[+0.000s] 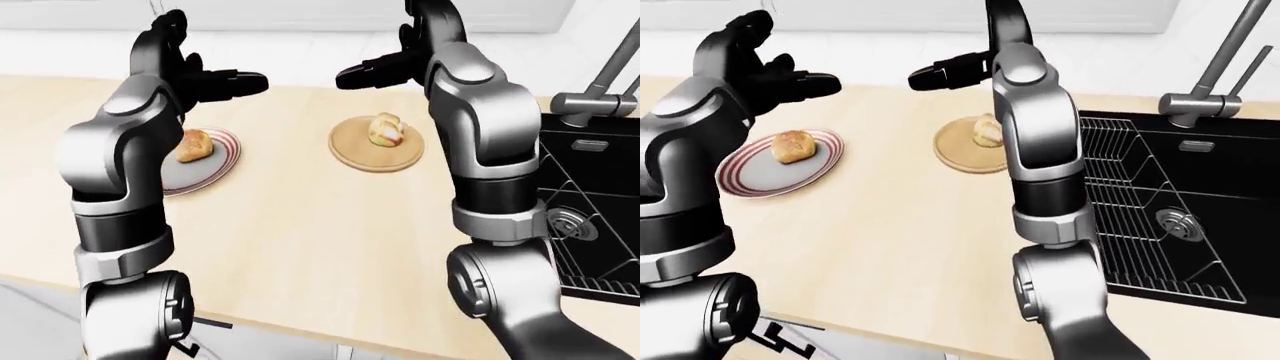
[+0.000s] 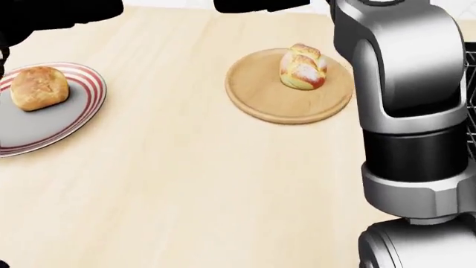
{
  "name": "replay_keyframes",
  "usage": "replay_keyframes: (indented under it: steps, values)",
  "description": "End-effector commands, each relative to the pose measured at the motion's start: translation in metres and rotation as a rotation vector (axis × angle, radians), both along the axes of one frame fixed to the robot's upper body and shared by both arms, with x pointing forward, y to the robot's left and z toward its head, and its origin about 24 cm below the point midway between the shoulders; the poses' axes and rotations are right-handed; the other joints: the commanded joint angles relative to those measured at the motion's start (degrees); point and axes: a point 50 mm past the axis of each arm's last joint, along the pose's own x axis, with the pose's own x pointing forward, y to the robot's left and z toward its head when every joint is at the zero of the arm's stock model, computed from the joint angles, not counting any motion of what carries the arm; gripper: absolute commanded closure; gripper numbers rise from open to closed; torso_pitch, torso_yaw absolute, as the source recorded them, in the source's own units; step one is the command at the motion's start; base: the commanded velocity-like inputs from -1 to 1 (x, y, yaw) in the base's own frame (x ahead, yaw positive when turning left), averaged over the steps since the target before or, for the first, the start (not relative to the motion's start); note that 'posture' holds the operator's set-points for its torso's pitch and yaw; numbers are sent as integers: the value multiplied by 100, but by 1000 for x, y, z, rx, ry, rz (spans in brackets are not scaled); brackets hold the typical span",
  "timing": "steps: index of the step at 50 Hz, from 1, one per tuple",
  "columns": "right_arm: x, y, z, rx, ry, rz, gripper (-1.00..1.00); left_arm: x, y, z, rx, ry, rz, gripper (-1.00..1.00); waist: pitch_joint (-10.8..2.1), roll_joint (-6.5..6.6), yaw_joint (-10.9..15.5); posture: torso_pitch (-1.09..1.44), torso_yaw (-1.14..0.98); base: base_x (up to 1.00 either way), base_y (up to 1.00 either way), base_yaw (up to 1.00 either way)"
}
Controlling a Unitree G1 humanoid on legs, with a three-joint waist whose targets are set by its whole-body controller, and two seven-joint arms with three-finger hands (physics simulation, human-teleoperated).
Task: Place all breads on the cutting board.
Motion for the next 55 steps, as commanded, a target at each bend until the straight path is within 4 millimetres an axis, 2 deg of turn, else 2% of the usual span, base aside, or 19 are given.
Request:
replay_keyframes:
  steps: [1,2,5,7,9,10,11,14,15,17,19,20,21,22,23,24,28,41,55]
  values:
    - [-8,3,22,2,-89,12,-100,-6,2,21,2,-86,5,-100,-179,-80,23,0,0,38,0,0]
    - [-8,3,22,1,-88,12,-100,-6,1,21,2,-86,4,-100,-43,-151,41,0,0,39,0,0]
    - [-7,2,22,-1,-88,8,-100,-7,0,22,2,-85,3,-100,-147,-144,34,0,0,22,1,0]
    - [-7,2,23,-1,-89,8,-100,-7,0,23,1,-86,2,-100,-108,-117,-5,0,0,0,0,0]
    - [-8,3,24,5,-92,12,-100,-7,-1,23,1,-87,0,-100,-117,54,-43,0,0,0,0,0]
    - [-8,2,25,6,-94,10,-100,-7,0,23,1,-87,0,-100,-209,272,-41,0,0,12,0,0]
    - [-8,2,25,6,-96,10,-100,-7,-1,23,1,-87,0,-100,-258,164,-35,0,0,23,4,0]
    - [-9,2,24,8,-95,12,-100,-6,-1,23,0,-87,-2,-100,-125,278,-13,0,0,27,4,0]
    - [-9,2,24,7,-95,13,-100,-6,-1,22,0,-87,-2,-100,-227,223,50,0,0,27,4,0]
    - [-9,2,23,6,-94,13,-100,-6,-1,22,1,-87,-3,-100,-264,168,19,0,0,27,4,0]
    - [-9,2,22,4,-91,11,-100,-6,-1,21,1,-86,-3,-100,-220,27,23,0,0,27,4,0]
    - [-8,2,21,6,-87,7,-100,-6,-1,21,0,-86,-3,-100,-43,-78,43,0,0,2,0,0]
    - [-8,1,21,8,-88,4,-100,-6,-1,21,0,-86,-2,-100,-96,-144,87,0,0,0,0,0]
    - [-8,1,20,8,-84,3,-100,-6,-1,21,1,-86,-2,-100,-154,-312,97,0,0,0,0,0]
    - [-8,1,20,6,-83,2,-100,-6,0,21,0,-86,-1,-100,-114,-117,91,0,0,0,0,0]
    - [-8,1,20,7,-83,2,-100,-7,0,21,1,-86,-1,-100,-114,-135,95,0,0,0,0,0]
    - [-6,1,17,-7,-73,-4,-100,-7,-1,21,1,-85,-3,-100,-179,71,10,0,0,0,0,0]
    - [9,-5,19,-52,-86,-26,-100,-6,1,15,-5,-80,-3,-100,-253,24,-47,0,0,0,0,0]
    - [32,-13,17,-93,-81,-73,-100,-5,3,14,-7,-79,-1,-100,-258,34,-33,0,0,0,0,0]
